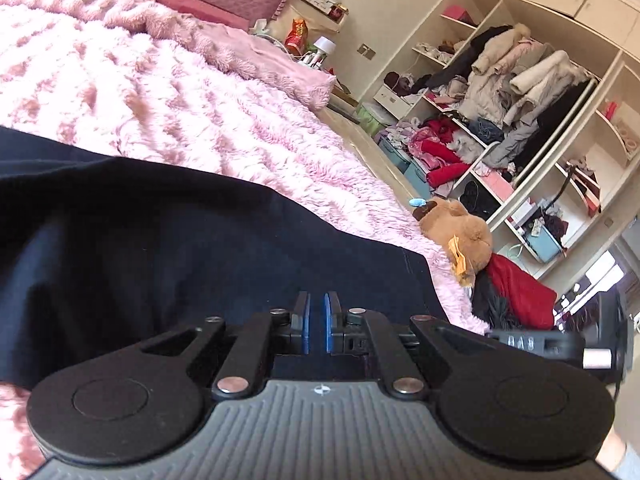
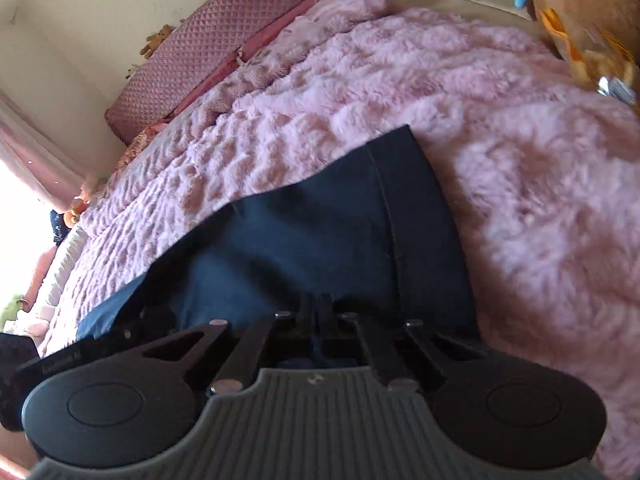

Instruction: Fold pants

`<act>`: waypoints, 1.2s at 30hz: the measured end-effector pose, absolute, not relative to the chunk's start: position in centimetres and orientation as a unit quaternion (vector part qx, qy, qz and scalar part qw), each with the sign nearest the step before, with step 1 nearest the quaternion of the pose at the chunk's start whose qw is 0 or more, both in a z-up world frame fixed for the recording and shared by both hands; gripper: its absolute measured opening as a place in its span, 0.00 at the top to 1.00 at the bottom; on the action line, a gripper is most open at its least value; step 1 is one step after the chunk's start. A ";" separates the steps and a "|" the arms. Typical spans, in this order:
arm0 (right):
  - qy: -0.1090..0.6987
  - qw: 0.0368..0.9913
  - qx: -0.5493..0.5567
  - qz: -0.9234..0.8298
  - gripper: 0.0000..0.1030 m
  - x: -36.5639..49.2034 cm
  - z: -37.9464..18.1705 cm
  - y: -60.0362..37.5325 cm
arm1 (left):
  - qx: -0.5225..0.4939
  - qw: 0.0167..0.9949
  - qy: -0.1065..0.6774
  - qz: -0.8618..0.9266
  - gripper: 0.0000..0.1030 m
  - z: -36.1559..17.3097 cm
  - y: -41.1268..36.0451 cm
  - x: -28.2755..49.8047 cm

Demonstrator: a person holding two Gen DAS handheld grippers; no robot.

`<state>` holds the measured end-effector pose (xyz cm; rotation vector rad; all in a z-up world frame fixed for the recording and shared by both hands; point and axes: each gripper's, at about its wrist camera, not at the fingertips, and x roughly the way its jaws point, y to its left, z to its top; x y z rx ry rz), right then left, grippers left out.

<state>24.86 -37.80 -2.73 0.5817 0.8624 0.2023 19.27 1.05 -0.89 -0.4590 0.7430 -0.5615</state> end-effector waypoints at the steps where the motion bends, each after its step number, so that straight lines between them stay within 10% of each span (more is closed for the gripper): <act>1: 0.413 0.863 0.283 0.065 1.00 23.7 -3.4 -38.5 | -0.228 0.862 0.370 -0.260 0.95 -1.5 0.1 19.9; 23: 0.247 0.933 0.259 0.033 0.99 21.1 0.5 -41.2 | -0.154 0.845 0.433 -0.274 0.91 -2.5 0.0 12.7; 36: 0.378 0.914 0.100 0.107 0.83 32.6 -2.8 -34.6 | -0.136 0.879 0.395 -0.231 0.82 -1.8 1.9 13.9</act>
